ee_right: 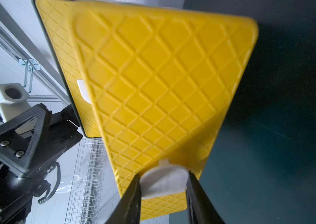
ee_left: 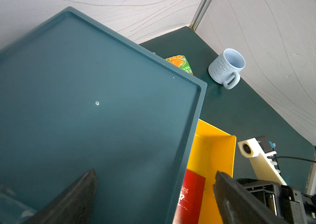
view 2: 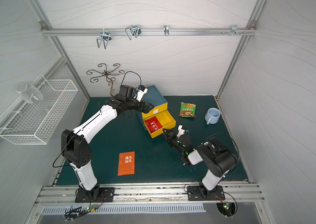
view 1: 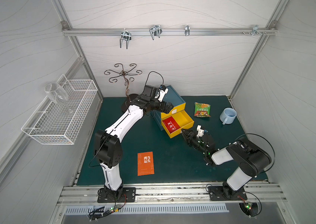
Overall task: Take the postcards out of the drawer
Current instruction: Open the drawer in the storage box.
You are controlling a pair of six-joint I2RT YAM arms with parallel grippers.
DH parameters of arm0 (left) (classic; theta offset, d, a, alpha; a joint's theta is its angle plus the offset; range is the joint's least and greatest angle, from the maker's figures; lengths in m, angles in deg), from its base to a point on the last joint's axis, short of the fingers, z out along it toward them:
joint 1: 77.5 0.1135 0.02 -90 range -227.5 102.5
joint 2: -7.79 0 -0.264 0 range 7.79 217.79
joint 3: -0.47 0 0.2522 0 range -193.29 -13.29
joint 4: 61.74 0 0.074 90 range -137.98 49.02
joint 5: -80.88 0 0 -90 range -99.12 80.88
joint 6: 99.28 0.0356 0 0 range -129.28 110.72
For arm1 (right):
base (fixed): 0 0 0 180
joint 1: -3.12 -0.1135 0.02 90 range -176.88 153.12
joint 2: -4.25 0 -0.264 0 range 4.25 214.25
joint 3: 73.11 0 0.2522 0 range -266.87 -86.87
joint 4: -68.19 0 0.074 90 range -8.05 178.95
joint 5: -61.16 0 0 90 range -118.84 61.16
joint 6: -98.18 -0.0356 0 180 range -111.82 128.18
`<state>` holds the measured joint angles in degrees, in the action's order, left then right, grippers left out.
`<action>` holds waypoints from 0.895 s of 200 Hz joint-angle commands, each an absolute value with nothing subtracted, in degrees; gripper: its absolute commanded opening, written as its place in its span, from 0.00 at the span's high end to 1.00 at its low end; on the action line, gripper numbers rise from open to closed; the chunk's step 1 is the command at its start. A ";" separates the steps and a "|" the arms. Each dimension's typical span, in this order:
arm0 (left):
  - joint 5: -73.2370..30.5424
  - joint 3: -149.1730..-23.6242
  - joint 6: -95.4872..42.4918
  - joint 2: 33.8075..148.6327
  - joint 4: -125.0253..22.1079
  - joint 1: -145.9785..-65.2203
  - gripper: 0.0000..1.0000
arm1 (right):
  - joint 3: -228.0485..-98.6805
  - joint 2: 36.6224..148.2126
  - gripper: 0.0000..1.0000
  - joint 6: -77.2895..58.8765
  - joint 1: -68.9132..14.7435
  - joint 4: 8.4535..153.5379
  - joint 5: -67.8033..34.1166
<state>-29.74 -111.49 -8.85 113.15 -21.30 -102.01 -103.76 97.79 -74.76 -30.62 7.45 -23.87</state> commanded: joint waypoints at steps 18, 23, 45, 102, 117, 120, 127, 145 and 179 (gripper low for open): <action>-29.91 -110.72 -9.30 112.70 -15.25 -101.71 0.01 | -101.00 94.25 0.68 -74.71 -30.32 7.24 -25.42; -29.91 -110.80 -9.28 112.65 -15.26 -101.76 0.01 | -100.82 94.00 0.68 -74.70 -30.36 7.32 -25.48; -29.92 -111.20 -9.26 112.93 -14.92 -101.73 0.01 | -100.28 93.81 0.67 -75.12 -30.32 7.28 -25.40; -29.77 -111.96 -9.61 112.69 -14.75 -101.73 0.01 | -99.21 94.54 0.57 -75.63 -30.21 7.33 -25.72; -29.81 -112.21 -10.13 112.45 -14.83 -101.71 0.01 | -98.59 93.89 0.52 -75.58 -29.78 7.42 -26.03; -29.88 -112.33 -10.27 112.33 -14.87 -101.74 0.01 | -98.49 93.76 0.51 -75.56 -29.68 7.42 -26.12; -30.04 -112.52 -10.63 112.25 -15.09 -101.73 0.01 | -98.26 93.40 0.48 -75.49 -29.42 7.45 -26.17; -30.45 -113.30 -11.59 111.86 -15.43 -101.76 0.01 | -97.58 92.27 0.40 -75.39 -28.79 7.58 -26.26; -31.57 -115.80 -13.81 110.52 -15.85 -101.71 0.01 | -97.32 86.73 0.31 -71.65 -27.33 10.29 -24.07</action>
<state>-30.00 -112.36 -11.08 112.50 -18.96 -101.97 -97.27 91.43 -75.24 -28.41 8.04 -25.38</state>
